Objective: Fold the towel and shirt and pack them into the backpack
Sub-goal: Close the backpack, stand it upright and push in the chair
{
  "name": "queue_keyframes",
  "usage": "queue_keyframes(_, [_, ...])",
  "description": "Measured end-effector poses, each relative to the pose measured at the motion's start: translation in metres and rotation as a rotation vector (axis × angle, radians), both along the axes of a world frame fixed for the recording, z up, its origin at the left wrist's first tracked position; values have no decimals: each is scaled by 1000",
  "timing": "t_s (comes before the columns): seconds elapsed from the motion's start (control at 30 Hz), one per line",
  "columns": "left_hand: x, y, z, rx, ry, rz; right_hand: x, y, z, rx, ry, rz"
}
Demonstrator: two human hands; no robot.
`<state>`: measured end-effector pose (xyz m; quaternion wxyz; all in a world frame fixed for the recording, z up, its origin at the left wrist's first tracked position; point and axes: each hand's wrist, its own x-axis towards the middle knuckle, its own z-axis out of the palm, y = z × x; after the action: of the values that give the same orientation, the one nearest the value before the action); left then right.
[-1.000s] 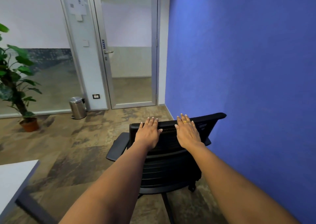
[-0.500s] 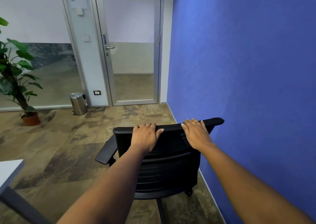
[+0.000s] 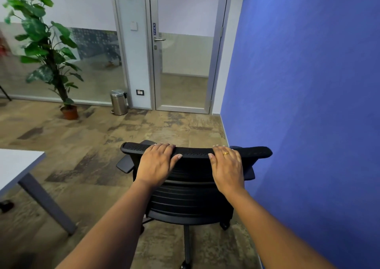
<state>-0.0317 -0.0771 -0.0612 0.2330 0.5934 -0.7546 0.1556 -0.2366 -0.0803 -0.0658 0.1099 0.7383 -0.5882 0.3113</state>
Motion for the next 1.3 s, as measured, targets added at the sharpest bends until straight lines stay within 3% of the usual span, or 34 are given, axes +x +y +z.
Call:
queue_keyframes(0.5, [5, 62, -11, -17, 32, 110, 10, 40, -12, -47, -1, 98])
queue_keyframes(1.13, [31, 173, -21, -159, 29, 366, 46, 102, -18, -180, -27, 374])
queue_keyframes(1.3, [15, 185, -20, -177, 2, 472, 39, 93, -18, -133, -60, 490])
